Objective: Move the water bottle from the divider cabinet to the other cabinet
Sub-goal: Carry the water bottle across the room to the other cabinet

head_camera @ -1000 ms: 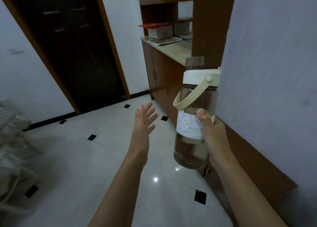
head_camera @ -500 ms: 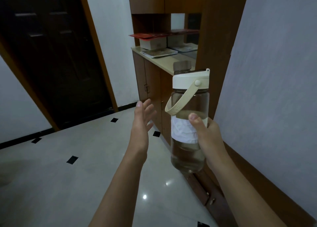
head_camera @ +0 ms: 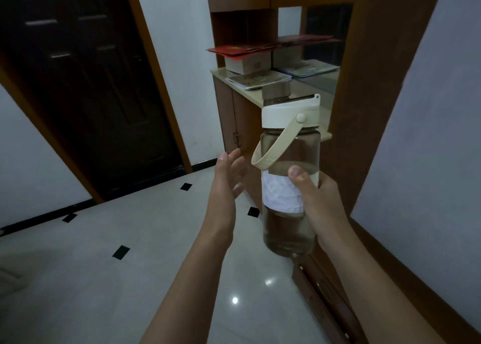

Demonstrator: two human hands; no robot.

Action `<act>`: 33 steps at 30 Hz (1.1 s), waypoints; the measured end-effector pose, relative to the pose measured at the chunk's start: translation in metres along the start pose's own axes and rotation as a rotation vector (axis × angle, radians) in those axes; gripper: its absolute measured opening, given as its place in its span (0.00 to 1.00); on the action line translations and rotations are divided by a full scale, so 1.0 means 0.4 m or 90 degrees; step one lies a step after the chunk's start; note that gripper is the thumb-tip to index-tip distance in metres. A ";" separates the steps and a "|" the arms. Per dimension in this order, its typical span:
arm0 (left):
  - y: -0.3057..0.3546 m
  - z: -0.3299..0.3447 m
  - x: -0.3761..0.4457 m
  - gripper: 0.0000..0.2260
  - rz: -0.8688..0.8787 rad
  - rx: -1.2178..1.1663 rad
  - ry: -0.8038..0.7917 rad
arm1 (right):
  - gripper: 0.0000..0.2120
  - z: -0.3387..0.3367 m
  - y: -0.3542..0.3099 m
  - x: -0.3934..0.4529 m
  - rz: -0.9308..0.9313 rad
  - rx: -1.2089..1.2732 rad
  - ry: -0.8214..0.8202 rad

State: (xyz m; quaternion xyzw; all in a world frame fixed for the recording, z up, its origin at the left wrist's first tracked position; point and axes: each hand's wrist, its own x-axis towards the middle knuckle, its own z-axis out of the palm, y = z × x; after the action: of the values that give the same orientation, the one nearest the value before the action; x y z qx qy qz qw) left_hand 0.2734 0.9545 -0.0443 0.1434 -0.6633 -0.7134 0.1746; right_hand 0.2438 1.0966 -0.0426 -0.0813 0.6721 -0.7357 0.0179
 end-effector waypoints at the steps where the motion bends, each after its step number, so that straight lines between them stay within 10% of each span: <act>1: 0.004 0.008 0.031 0.33 0.004 0.005 0.009 | 0.22 0.004 0.003 0.040 -0.006 0.005 -0.007; 16: 0.028 -0.048 0.414 0.28 0.032 0.020 0.112 | 0.19 0.185 0.031 0.476 -0.048 0.035 -0.114; 33: 0.021 0.006 0.995 0.33 0.019 -0.064 -0.172 | 0.07 0.272 0.065 0.847 -0.116 -0.005 0.193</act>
State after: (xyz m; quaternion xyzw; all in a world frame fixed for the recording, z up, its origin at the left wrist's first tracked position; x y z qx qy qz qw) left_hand -0.0846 0.7813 -0.0248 0.0271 -0.6466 -0.7556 0.1012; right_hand -0.0768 0.9408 -0.0269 -0.0302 0.6595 -0.7357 -0.1510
